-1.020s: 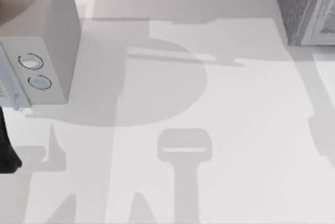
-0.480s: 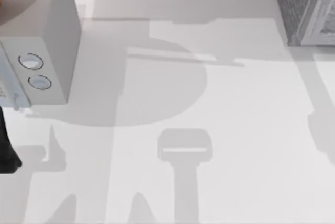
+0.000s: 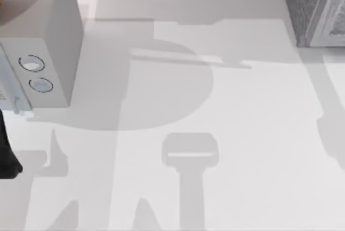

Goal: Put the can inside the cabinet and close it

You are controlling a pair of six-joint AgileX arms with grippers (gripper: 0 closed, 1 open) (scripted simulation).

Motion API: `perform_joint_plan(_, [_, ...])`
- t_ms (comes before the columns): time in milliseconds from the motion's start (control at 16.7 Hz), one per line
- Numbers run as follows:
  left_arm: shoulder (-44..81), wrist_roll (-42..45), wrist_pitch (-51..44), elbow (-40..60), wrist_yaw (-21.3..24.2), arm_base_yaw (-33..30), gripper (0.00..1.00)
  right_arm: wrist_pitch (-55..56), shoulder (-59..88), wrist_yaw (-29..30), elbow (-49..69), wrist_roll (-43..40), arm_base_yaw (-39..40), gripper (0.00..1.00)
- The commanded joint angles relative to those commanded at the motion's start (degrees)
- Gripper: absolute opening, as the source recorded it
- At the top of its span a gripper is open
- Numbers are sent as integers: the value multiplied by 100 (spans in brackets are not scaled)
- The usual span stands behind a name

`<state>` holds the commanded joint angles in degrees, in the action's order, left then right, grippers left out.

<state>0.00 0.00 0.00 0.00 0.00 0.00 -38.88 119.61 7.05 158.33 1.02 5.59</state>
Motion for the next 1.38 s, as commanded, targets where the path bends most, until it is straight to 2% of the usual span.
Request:
perform_joint_plan(240, [0,0,0,0,0,0,100,0,0,0,0,0,0,98])
perform_joint_plan(300, [0,0,0,0,0,0,100,0,0,0,0,0,0,100])
perform_joint_plan(960, [0,0,0,0,0,0,100,159,-171,-24,-160,-65,-8,100])
perform_joint_plan(1200, [0,0,0,0,0,0,100,789,-1206,-194,-1182,-299,-68,100])
perform_joint_plan(1380, [0,0,0,0,0,0,100,1291,-2491,-379,-2594,-408,-113,100])
